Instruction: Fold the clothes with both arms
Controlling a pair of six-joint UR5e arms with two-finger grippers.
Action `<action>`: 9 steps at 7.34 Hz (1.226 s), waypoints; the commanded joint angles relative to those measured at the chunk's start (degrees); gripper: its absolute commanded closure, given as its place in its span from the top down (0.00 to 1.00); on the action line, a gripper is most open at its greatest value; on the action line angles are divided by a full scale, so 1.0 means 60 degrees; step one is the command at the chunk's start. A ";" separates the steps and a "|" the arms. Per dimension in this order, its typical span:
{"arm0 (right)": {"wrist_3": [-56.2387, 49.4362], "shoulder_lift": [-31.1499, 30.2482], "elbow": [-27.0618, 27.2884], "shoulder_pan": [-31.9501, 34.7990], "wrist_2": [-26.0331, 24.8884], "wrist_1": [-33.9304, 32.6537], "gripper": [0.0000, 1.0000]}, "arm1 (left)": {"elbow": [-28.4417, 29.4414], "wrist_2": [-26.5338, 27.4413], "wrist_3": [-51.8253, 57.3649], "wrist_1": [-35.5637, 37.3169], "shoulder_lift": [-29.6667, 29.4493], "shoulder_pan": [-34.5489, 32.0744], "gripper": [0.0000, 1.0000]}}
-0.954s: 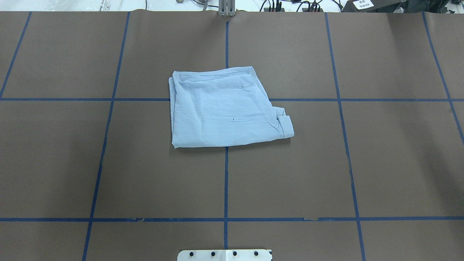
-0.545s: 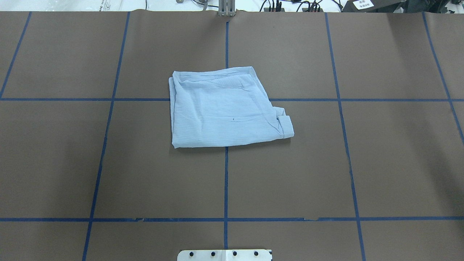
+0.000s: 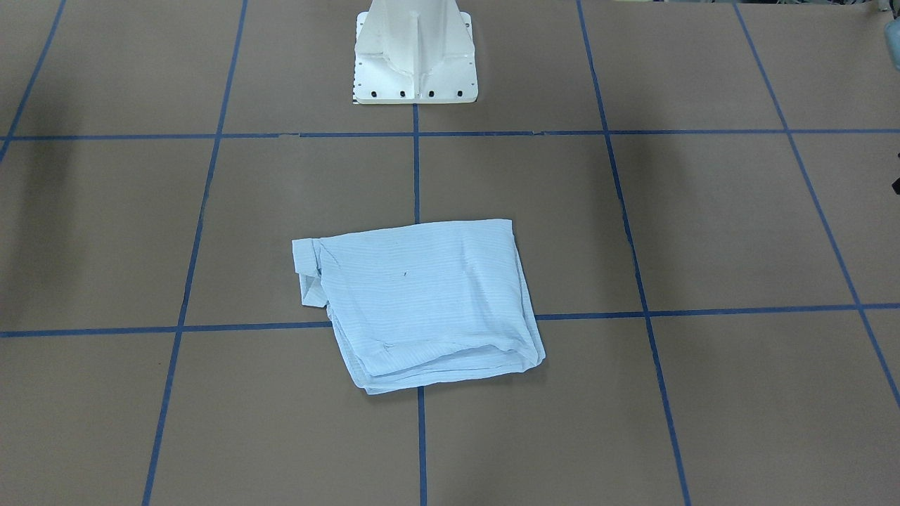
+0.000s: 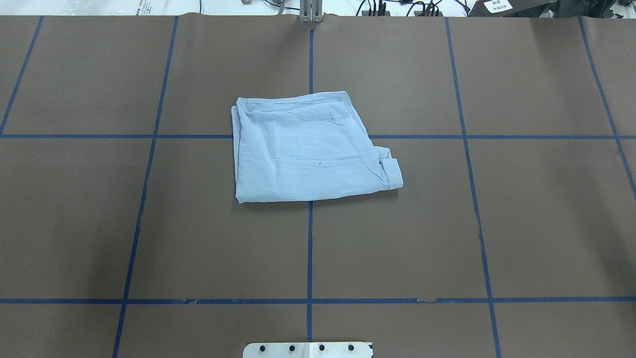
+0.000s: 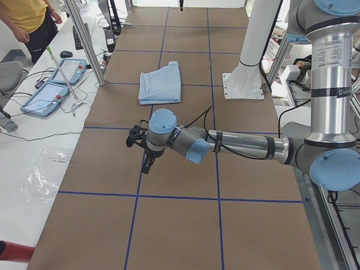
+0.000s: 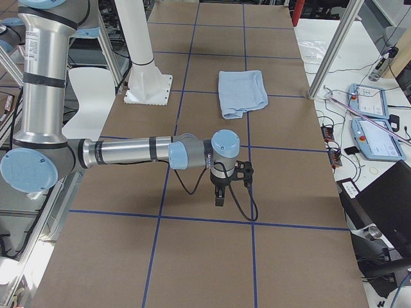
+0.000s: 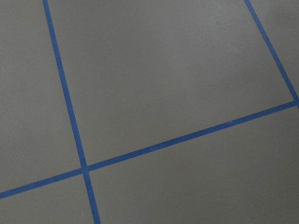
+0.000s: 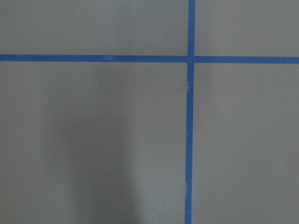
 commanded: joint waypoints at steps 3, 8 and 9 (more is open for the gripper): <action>-0.0003 0.0090 -0.0256 -0.0093 0.0032 0.0076 1.00 | -0.0158 0.0010 0.0589 0.0914 0.0007 -0.0356 1.00; 0.0099 0.0090 -0.0370 -0.0079 0.0484 0.0091 1.00 | -0.0305 0.0098 0.0472 0.0928 0.0053 -0.0415 1.00; 0.0099 0.0076 -0.0400 -0.0064 0.0792 0.0091 1.00 | -0.0262 0.0098 0.0486 0.0884 -0.0021 -0.0415 1.00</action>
